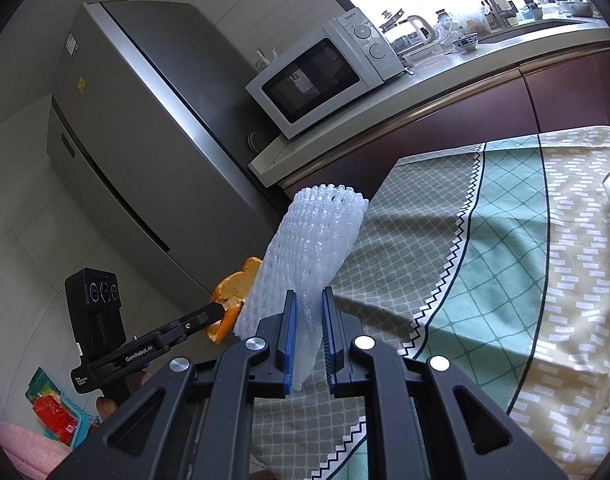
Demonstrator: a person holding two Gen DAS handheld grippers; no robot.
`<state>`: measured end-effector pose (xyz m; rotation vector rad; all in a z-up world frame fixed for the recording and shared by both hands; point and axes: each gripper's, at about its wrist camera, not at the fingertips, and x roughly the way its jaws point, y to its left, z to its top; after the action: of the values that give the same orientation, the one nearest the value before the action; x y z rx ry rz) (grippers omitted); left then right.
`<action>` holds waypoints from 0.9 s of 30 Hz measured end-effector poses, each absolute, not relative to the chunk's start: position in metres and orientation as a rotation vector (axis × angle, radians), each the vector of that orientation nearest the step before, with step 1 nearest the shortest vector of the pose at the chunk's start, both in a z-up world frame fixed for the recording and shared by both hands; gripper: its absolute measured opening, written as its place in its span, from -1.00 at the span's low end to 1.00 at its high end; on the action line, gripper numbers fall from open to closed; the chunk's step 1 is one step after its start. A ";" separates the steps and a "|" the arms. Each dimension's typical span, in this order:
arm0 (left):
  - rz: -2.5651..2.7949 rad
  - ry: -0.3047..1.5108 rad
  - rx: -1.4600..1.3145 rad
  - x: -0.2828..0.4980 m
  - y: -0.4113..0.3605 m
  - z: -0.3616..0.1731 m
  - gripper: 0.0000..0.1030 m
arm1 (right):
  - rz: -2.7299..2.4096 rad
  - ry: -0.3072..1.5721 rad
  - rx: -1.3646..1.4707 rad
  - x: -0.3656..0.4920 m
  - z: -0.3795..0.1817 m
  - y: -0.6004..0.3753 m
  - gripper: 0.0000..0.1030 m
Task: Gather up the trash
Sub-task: 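Lower peel and foam net over the teal bin and open both grippers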
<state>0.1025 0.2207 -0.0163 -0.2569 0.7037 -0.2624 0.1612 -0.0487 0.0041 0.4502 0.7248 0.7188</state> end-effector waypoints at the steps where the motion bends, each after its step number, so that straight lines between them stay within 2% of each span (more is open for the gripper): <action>1: -0.256 0.704 -0.261 0.102 0.224 -0.016 -0.72 | 0.724 0.726 0.446 0.162 0.004 -0.046 -0.78; 27: -0.108 0.714 -0.322 0.107 0.288 -0.035 -0.72 | 0.823 0.806 0.309 0.193 0.001 0.039 -0.78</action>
<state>0.1067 0.2880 -0.0350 -0.3223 0.7140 -0.1080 0.1929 0.0394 0.0011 0.3093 0.8060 0.8229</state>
